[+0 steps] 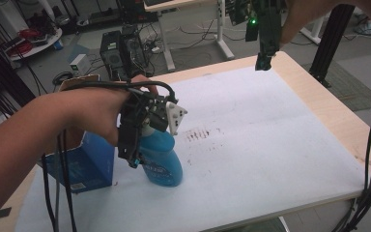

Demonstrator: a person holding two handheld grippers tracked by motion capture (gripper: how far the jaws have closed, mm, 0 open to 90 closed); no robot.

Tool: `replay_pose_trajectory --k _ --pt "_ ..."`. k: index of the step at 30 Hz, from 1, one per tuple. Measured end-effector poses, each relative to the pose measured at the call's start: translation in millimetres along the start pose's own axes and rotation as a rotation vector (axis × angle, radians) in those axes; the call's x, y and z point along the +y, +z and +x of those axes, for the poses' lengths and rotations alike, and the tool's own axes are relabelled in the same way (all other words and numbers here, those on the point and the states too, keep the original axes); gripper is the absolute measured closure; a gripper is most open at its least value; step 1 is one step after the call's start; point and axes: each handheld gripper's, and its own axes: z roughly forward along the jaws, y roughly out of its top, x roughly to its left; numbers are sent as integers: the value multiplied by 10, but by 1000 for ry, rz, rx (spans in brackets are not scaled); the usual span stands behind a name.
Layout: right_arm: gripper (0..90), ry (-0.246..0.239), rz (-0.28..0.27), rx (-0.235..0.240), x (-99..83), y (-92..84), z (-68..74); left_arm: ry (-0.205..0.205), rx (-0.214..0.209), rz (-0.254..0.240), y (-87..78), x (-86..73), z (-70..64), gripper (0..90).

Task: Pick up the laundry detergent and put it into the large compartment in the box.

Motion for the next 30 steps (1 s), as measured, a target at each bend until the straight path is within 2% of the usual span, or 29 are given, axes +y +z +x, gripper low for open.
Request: replay_pose_trajectory --k 4,5,11,13,14,15,17,25,30 --pt "30 5 0 0 -3 5 9 1 8 -6 13 -1 -3 49" --pt "30 6 2 0 -4 7 10 16 16 -2 21 0 -2 49" --pt "30 7 3 0 -14 16 9 41 22 -10 31 -5 -6 49" --pt "30 9 0 1 -16 13 10 36 30 -5 41 -8 -5 49" --pt "30 -5 -1 -1 -20 13 -5 48 29 7 47 -11 3 49" --pt "30 7 1 -3 -19 14 0 48 29 7 47 -11 3 49" --pt "30 4 3 -1 -16 22 -6 45 40 4 61 -14 -1 49" --pt "30 -2 2 0 6 39 -6 83 57 10 71 -7 19 49" --pt "30 -1 0 1 1 47 -8 77 58 3 84 -8 10 50"
